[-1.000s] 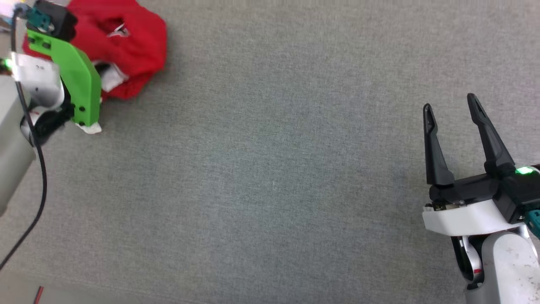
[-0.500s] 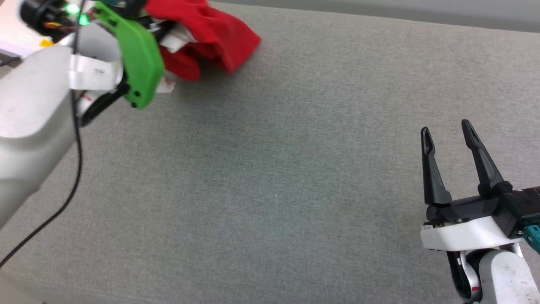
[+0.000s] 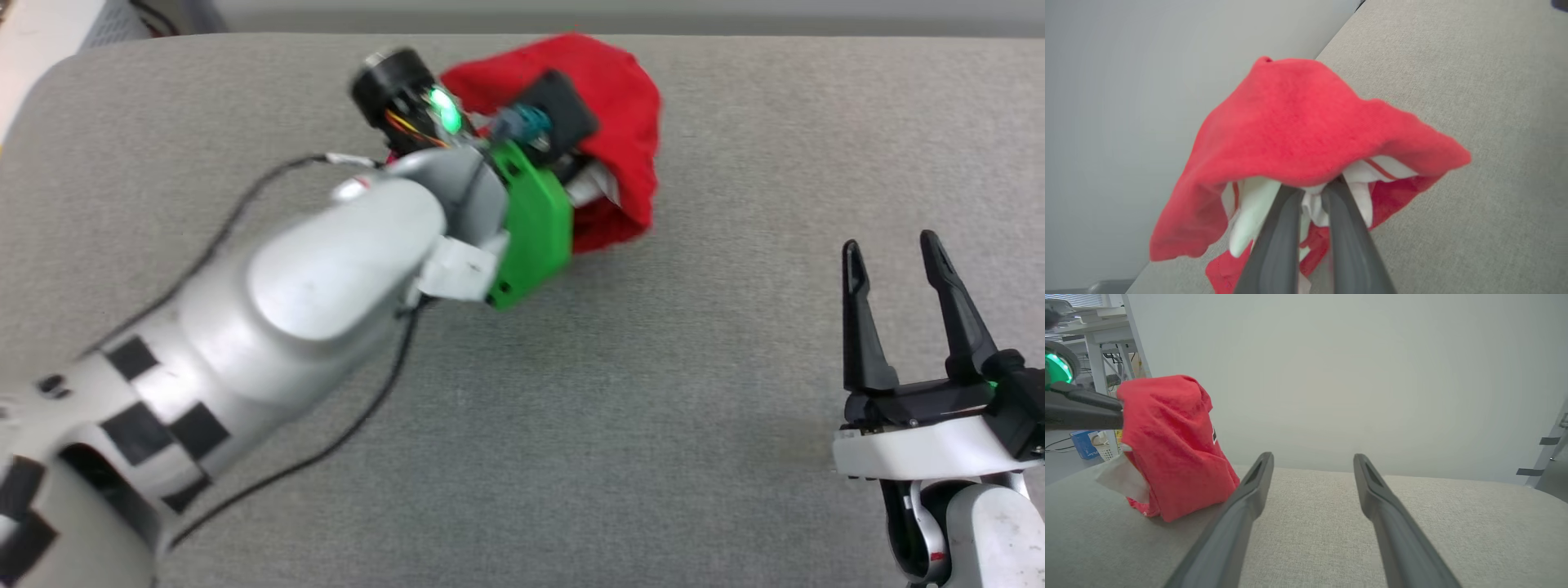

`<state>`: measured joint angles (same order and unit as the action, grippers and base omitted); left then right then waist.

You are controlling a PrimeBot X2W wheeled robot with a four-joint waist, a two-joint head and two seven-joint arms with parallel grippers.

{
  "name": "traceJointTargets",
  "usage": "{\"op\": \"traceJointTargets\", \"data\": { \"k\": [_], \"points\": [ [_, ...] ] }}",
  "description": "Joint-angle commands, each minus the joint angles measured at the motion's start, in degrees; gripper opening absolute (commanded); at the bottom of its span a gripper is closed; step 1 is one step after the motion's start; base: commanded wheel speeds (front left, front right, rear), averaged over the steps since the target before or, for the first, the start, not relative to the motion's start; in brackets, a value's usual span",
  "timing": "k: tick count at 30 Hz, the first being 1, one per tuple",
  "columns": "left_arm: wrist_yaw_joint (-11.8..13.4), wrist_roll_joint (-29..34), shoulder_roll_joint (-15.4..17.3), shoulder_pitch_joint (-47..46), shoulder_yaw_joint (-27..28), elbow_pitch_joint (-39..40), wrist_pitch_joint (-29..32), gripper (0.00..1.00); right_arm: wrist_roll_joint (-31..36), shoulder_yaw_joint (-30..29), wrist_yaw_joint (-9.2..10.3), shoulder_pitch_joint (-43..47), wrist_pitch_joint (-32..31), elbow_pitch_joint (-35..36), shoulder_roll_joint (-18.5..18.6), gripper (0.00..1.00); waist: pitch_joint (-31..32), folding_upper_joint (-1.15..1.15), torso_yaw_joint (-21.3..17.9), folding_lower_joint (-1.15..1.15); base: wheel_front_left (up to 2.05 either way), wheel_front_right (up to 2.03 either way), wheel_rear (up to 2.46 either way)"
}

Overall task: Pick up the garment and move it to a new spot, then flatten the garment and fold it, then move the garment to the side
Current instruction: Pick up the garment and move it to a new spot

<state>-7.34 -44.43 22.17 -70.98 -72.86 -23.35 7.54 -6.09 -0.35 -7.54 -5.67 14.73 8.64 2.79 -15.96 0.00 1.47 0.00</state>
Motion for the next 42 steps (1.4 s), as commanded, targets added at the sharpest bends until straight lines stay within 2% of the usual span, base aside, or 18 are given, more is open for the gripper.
{"op": "traceJointTargets", "data": {
  "k": [1,5,9,11,15,21,22,23,31,34,37,42],
  "points": [
    [-0.1,0.7,-1.9,1.8,-0.2,-0.3,-0.4,0.00,-0.7,-0.5,0.05,0.5,0.3,0.2,0.1,1.00,-1.4,0.00,-3.0,0.00,0.00,0.00,0.00],
    [-0.1,4.1,-7.0,5.2,-0.4,-1.0,0.7,0.00,-1.5,-1.4,0.05,0.2,0.3,0.2,0.1,1.00,-2.5,0.00,-5.2,0.00,0.00,0.00,0.00],
    [-0.1,10.2,-12.8,11.6,-0.5,-0.2,4.2,0.00,-2.4,-2.1,0.05,-0.4,0.3,0.3,0.1,1.00,-3.8,0.00,-7.2,0.00,0.00,0.00,0.00],
    [-0.1,11.7,-14.7,14.1,-0.5,0.3,5.4,0.00,-2.6,-2.2,0.05,-0.5,0.3,0.2,0.1,1.00,-4.2,0.00,-7.6,0.00,0.00,0.00,0.00],
    [-0.1,14.1,-16.7,18.3,-0.5,1.3,7.6,0.00,-2.7,-2.3,0.05,-1.0,0.3,0.1,0.1,1.00,-4.9,0.00,-8.1,0.00,0.00,0.00,0.00],
    [-0.1,16.0,-17.9,22.4,-0.5,1.1,8.5,0.00,-2.7,-2.5,0.05,-1.3,0.3,-0.4,0.1,1.00,-5.1,0.00,-8.0,0.00,0.00,0.00,0.00],
    [-0.1,16.0,-18.0,22.4,-0.5,0.6,7.3,0.42,-2.6,-2.6,0.05,-1.2,0.3,-0.5,0.1,1.00,-4.8,0.00,-7.8,0.00,0.00,0.00,0.00],
    [-0.1,16.4,-18.1,22.1,-0.5,0.2,5.9,1.00,-2.6,-2.7,0.05,-1.1,0.3,-0.6,0.1,1.00,-4.5,0.00,-7.6,0.00,0.00,0.00,0.00],
    [0.0,13.5,-19.0,17.1,1.3,-5.2,-12.6,1.00,-1.8,-3.4,0.05,1.2,0.3,-1.4,0.1,1.00,0.5,0.00,-4.3,0.00,0.00,0.00,0.00],
    [3.0,14.3,-19.1,16.4,3.8,-6.9,-18.8,1.00,-1.6,-3.5,0.05,2.4,0.3,-1.6,0.1,1.00,2.9,0.00,-2.8,0.00,0.00,0.00,0.00],
    [6.4,14.4,-18.8,17.1,6.6,-7.8,-21.3,1.00,-1.4,-3.6,0.05,3.6,0.3,-1.8,0.1,1.00,4.7,0.00,-1.5,0.00,0.00,0.00,0.00],
    [12.1,14.9,-15.0,20.5,13.7,-5.5,-22.5,1.00,-1.1,-3.8,0.05,5.1,0.3,-1.9,0.1,1.00,6.7,0.00,0.4,0.00,0.00,0.00,0.00]
  ]
}}
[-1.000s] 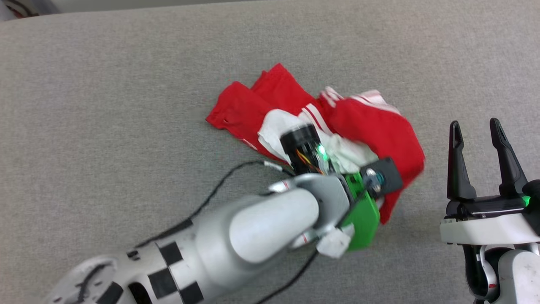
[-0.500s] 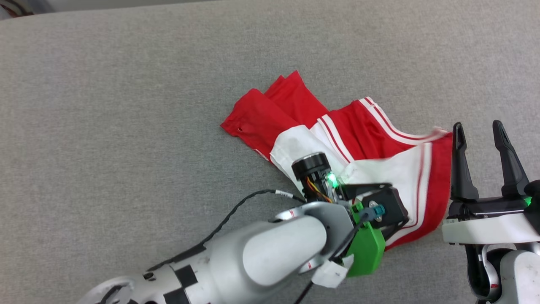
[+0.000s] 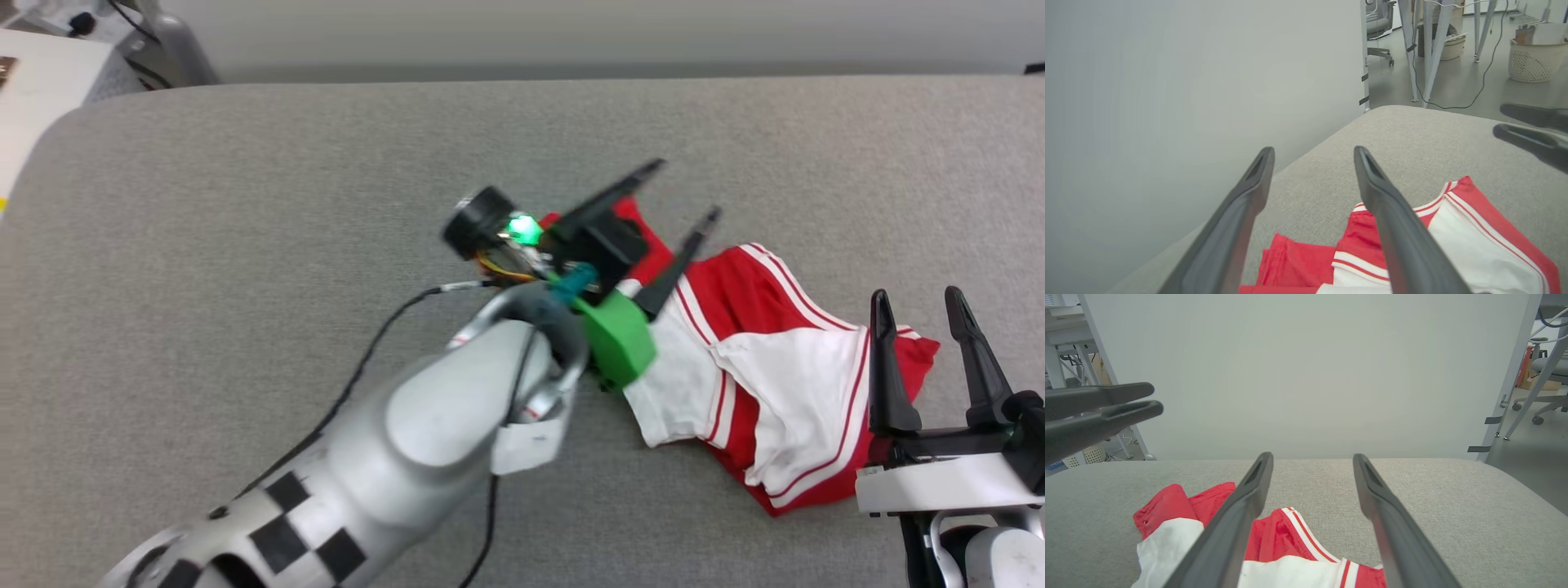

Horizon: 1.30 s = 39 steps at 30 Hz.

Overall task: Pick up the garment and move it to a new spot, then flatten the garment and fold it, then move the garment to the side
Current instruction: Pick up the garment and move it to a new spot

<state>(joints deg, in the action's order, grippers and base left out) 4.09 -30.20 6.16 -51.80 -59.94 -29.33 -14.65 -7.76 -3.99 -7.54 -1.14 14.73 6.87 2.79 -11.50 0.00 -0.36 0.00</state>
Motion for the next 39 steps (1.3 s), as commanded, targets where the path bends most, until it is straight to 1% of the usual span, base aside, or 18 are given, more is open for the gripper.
{"op": "traceJointTargets", "data": {
  "k": [1,6,9,10,14,17,20,23,28,34,39],
  "points": [
    [1.7,1.1,1.9,2.2,2.4,1.8,-0.3,1.00,0.6,-0.1,0.05,0.8,0.3,-0.2,0.1,1.00,2.4,0.00,2.6,0.00,0.00,0.00,0.00],
    [6.8,4.3,7.1,10.4,12.4,9.3,-0.3,1.00,0.9,-0.1,0.05,1.9,0.3,-0.5,0.1,1.00,3.8,0.00,4.2,0.00,0.00,0.00,0.00],
    [8.7,6.1,9.3,16.0,17.5,12.4,-0.3,1.00,1.2,0.0,0.05,2.7,0.3,-0.6,0.1,1.00,4.8,0.00,4.9,0.00,0.00,0.00,0.00],
    [9.6,7.2,10.4,19.7,20.9,14.3,-0.3,1.00,1.3,-0.1,0.05,3.1,0.3,-0.7,0.1,1.00,5.5,0.00,5.3,0.00,0.00,0.00,0.00],
    [10.5,9.0,11.7,26.9,27.3,16.9,-0.3,1.00,1.7,0.0,0.05,4.1,0.3,-1.0,0.1,1.00,7.0,0.00,5.9,0.00,0.00,0.00,0.00],
    [10.6,10.5,11.8,32.3,32.0,18.7,-0.3,1.00,1.9,0.0,0.05,4.9,0.3,-1.3,0.1,1.00,8.3,0.00,6.3,0.00,0.00,0.00,0.00],
    [10.1,11.8,11.3,37.4,36.1,20.1,-0.3,1.00,2.1,0.3,0.05,5.7,0.3,-1.4,0.1,1.00,9.3,0.00,6.3,0.00,0.00,0.00,0.00],
    [8.9,12.9,10.5,41.7,39.4,21.4,-0.3,1.00,2.1,0.6,0.05,6.4,0.3,-1.6,0.1,1.00,10.1,0.00,6.1,0.00,0.00,0.00,0.00],
    [5.8,14.8,8.1,47.9,43.8,23.3,-0.3,1.00,1.7,0.8,0.05,7.8,0.3,-2.6,0.1,1.00,11.4,0.00,5.6,0.00,0.00,0.00,0.00],
    [2.2,17.9,5.1,52.0,46.8,24.2,-0.3,1.00,1.2,0.9,0.05,9.1,0.3,-3.6,0.1,1.00,12.1,0.00,5.2,0.00,0.00,0.00,0.00],
    [0.0,20.0,2.9,53.6,48.8,24.2,-0.3,1.00,1.0,0.9,0.05,10.0,0.3,-4.9,0.1,1.00,12.5,0.00,4.9,0.00,0.00,0.00,0.00]
  ]
}}
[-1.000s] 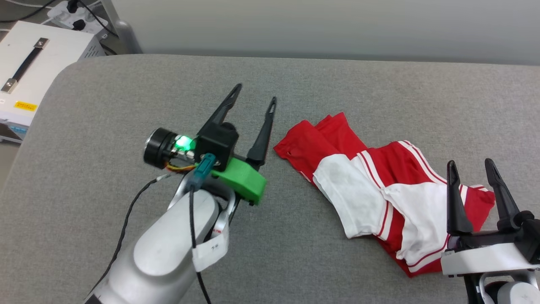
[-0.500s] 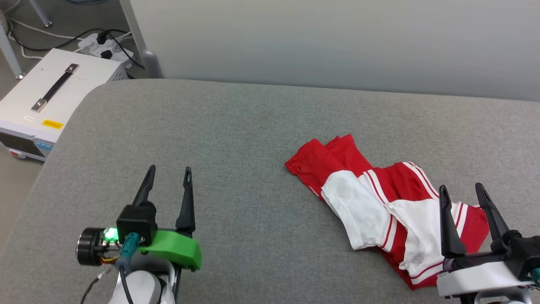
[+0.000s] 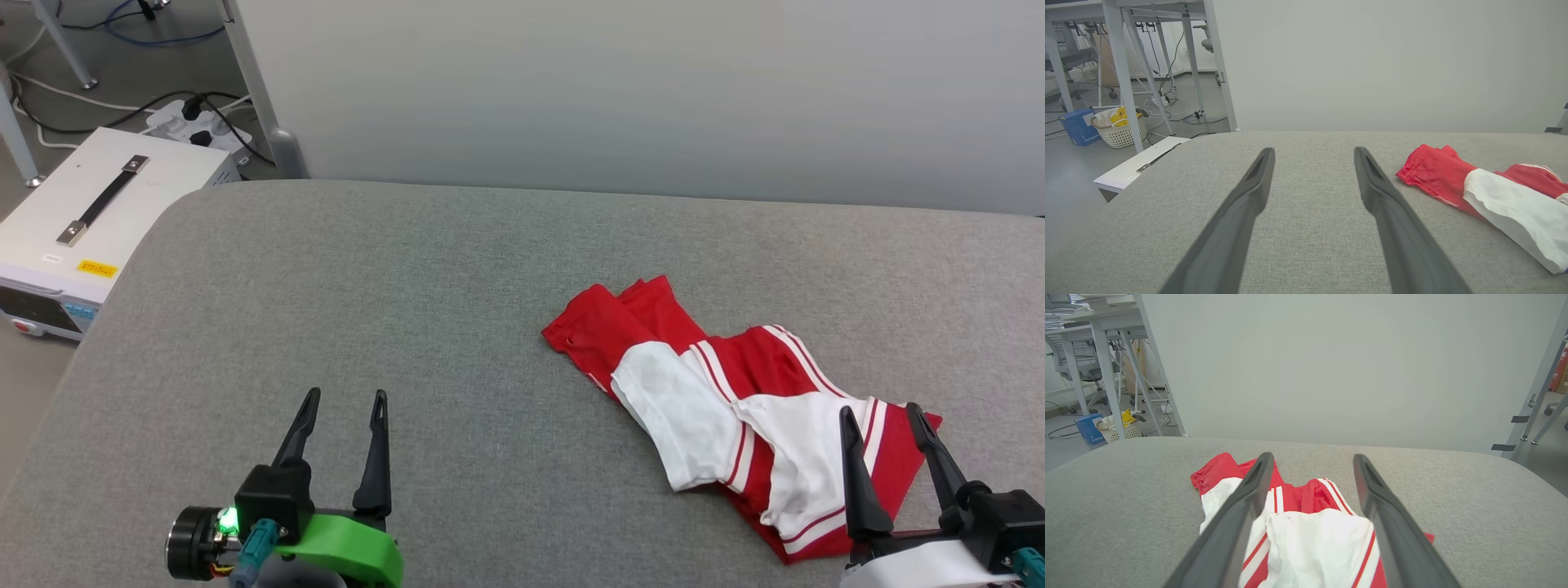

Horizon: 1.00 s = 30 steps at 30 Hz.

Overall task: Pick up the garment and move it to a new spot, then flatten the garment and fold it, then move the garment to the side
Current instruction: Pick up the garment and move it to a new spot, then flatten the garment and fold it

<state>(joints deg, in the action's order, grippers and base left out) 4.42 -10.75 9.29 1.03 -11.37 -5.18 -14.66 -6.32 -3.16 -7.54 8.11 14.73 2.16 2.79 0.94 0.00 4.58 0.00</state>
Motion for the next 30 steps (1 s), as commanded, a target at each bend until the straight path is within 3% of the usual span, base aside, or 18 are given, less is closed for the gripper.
{"op": "traceJointTargets", "data": {
  "k": [1,23,30],
  "points": [
    [-0.7,0.9,-0.6,1.0,0.7,0.0,-0.3,1.00,-0.4,0.1,0.05,0.9,0.3,-0.5,0.1,1.00,0.1,0.00,-0.1,0.00,0.00,0.00,0.00],
    [-5.4,5.6,-4.6,2.9,7.0,-1.3,-0.3,1.00,-0.4,0.2,0.05,1.0,0.3,-2.7,0.1,1.00,-0.1,0.00,0.0,0.00,0.00,0.00,0.00],
    [-5.8,6.4,-5.2,2.6,7.6,-1.8,-0.3,1.00,3.9,0.3,0.05,-3.5,0.3,0.9,0.1,1.00,-0.7,0.00,-0.1,0.00,0.00,0.00,0.00]
  ]
}}
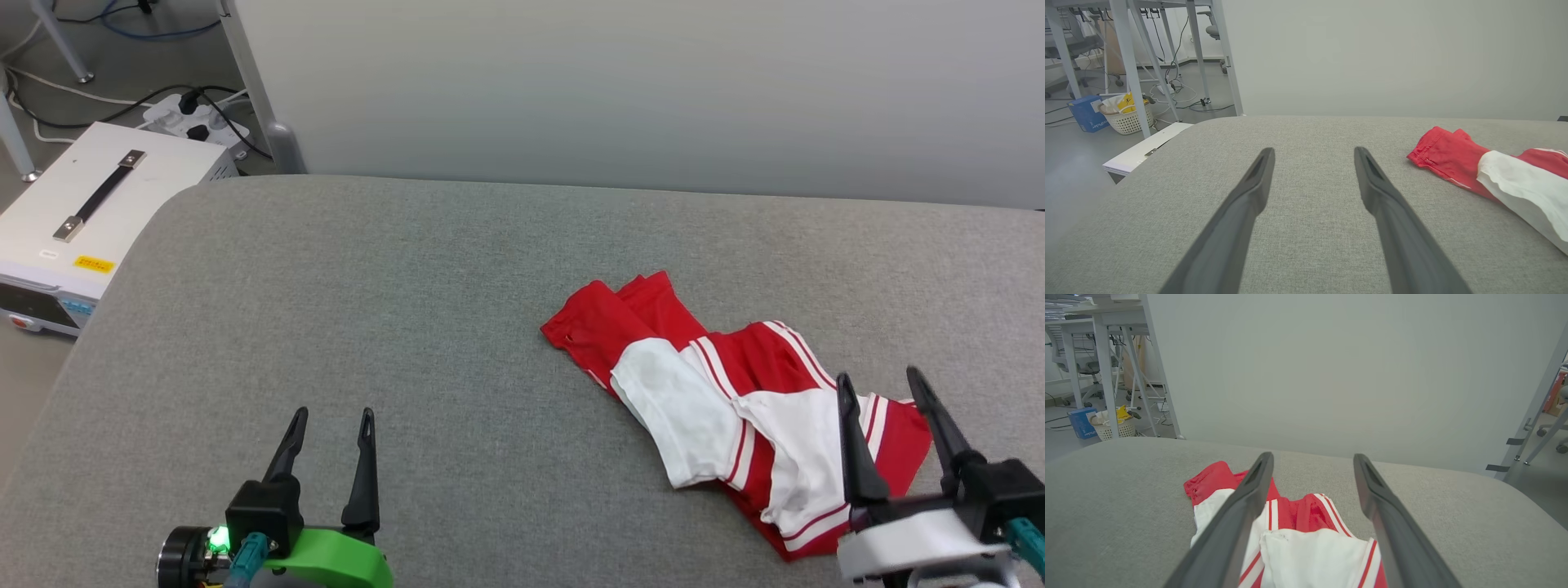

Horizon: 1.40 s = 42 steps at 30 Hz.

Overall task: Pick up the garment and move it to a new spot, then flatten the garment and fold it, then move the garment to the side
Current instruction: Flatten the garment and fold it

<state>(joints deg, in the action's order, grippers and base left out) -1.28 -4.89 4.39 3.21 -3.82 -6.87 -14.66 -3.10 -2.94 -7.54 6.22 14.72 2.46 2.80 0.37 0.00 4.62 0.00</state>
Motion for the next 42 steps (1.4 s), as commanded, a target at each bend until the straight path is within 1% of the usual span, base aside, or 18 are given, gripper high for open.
{"op": "traceJointTargets", "data": {
  "k": [1,3,7,11,13,15,17,23,27,29,31,33,36,42],
  "points": [
    [-0.2,0.6,-0.4,0.3,0.1,-0.2,-0.3,1.00,1.4,0.1,0.05,-2.6,0.3,1.3,0.4,1.00,-0.3,0.00,-0.2,0.00,0.00,0.00,0.00],
    [-0.3,0.7,-0.6,0.1,0.2,-0.3,-0.3,1.00,2.0,0.1,0.05,-5.3,0.3,2.8,1.7,1.00,-0.8,0.00,-0.4,0.00,0.00,0.00,0.00],
    [-0.3,0.8,-0.8,-0.6,0.3,-0.4,-0.3,1.00,0.7,1.0,0.05,-11.3,0.3,4.0,6.1,1.00,-2.0,0.00,-0.7,0.00,0.00,0.00,0.00],
    [-0.5,0.9,-1.0,-1.3,0.4,-0.6,-0.3,1.00,-1.4,5.3,0.05,-16.0,0.3,-0.3,12.7,1.00,-2.7,0.00,-0.8,0.00,0.00,0.00,0.00],
    [-0.6,0.9,-1.1,-1.5,0.5,-0.7,-0.3,1.00,-4.0,8.6,0.05,-18.1,-1.5,-3.4,16.5,1.00,-3.0,0.00,-0.8,0.00,0.00,0.00,0.00],
    [-0.6,0.9,-1.2,-1.7,0.5,-0.8,-0.3,1.00,-7.6,12.3,0.05,-20.2,-5.8,-4.7,19.9,1.00,-3.4,0.00,-0.7,0.00,0.00,0.00,0.00],
    [-0.6,0.8,-1.2,-1.8,0.7,-0.8,-0.3,1.00,-11.9,15.7,0.05,-21.6,-11.3,-4.4,22.9,1.00,-3.7,0.00,-0.8,0.00,0.00,0.00,0.00],
    [-0.5,0.7,-1.4,-2.7,1.0,-0.4,-0.3,1.00,-27.5,27.4,0.05,-24.0,-29.6,-0.4,34.0,1.00,-5.5,0.00,-1.0,0.00,0.00,0.00,0.00],
    [-0.6,0.7,-1.4,-3.7,1.1,-0.1,-0.3,1.00,-33.4,32.7,0.05,-25.0,-38.8,1.9,38.4,1.00,-7.1,0.00,-1.0,0.00,0.00,0.00,0.00],
    [-0.7,0.7,-1.4,-4.3,1.0,-0.1,-0.3,1.00,-36.1,34.5,0.05,-25.1,-42.5,2.3,38.8,1.00,-7.9,0.00,-0.8,0.00,0.00,0.00,0.00],
    [-0.7,0.7,-1.5,-4.9,0.9,-0.1,-0.3,1.00,-36.9,36.3,0.05,-25.4,-45.6,2.1,39.5,1.00,-8.8,0.00,-0.5,0.00,0.00,0.00,0.00],
    [-0.7,0.5,-1.5,-5.6,0.5,-0.1,-0.3,1.00,-37.3,37.5,0.05,-25.6,-47.4,1.1,39.3,1.00,-9.7,0.00,0.0,0.00,0.00,0.00,0.00],
    [-0.5,-0.1,-1.5,-6.4,-0.2,-0.2,-0.3,1.00,-37.8,39.0,0.05,-25.8,-48.1,-1.9,38.4,1.00,-11.3,0.00,0.7,0.00,0.00,0.00,0.00],
    [0.1,-1.1,-1.5,-7.8,-1.1,-0.6,-0.3,1.00,-36.8,43.7,0.05,-26.3,-47.3,-11.3,37.1,1.00,-13.7,0.00,2.2,0.00,0.00,0.00,0.00]
  ]
}}
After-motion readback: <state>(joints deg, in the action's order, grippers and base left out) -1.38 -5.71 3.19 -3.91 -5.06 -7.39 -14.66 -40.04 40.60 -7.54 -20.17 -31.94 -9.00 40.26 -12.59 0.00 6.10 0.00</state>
